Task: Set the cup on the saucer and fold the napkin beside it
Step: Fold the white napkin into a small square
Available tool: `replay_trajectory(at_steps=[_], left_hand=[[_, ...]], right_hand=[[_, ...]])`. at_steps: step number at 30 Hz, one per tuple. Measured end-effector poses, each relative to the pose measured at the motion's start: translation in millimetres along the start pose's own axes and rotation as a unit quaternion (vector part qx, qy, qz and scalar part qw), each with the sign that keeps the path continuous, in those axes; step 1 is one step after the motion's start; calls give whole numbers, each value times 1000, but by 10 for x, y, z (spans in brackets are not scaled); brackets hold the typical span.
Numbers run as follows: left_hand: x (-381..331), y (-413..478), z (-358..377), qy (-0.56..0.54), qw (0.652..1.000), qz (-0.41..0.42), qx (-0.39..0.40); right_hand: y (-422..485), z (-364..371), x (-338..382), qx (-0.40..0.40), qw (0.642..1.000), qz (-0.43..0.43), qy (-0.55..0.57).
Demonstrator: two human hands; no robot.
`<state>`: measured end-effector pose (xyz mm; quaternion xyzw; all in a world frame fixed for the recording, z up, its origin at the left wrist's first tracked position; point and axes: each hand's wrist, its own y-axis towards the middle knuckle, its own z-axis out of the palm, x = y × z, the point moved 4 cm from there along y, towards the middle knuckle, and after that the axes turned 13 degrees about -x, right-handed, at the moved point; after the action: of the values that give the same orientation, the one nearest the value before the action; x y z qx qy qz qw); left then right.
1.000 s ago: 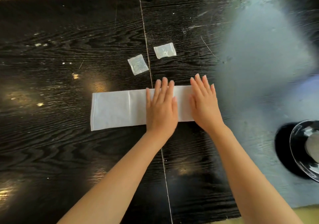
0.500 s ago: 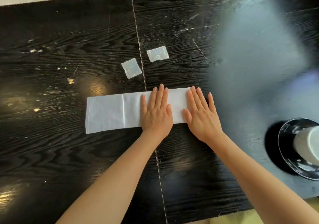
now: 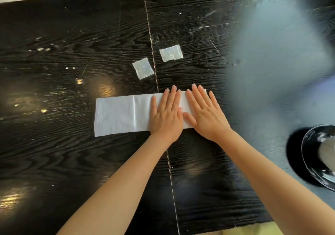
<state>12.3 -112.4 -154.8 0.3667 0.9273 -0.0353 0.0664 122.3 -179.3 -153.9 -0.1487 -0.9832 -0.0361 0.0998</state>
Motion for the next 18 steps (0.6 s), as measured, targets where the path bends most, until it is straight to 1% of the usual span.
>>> replay_trajectory(at_steps=[2,3,5,6,8,9,12,15,18], left_hand=[[199,-18,-38,-4,1000,-20,6],[374,-50,-73,1,999,-55,-1],[822,-173,-175,13,985,-166,-33],[1044,-252,-243,9,971,-235,-45],[1390,-399,-385,-40,928,-364,-62],[1484,-446,-470,-62,909,-406,-70],[1626,-497,-669,-111,873,-468,-83],[1730,-458,-706,-221,824,-520,-39],[1735,-381,-784,-286,810,-512,-3]], right_hand=[[4,1,20,4,1000,-5,-9],[4,5,26,9,1000,-6,-14],[1,3,23,17,999,-9,-29],[2,-2,19,19,999,-11,-37],[10,-5,25,24,999,-12,-47],[14,-6,31,27,998,-12,-49],[14,-3,36,36,998,-11,-47],[11,-2,33,38,998,-7,-43],[12,-1,38,40,998,-8,-44]])
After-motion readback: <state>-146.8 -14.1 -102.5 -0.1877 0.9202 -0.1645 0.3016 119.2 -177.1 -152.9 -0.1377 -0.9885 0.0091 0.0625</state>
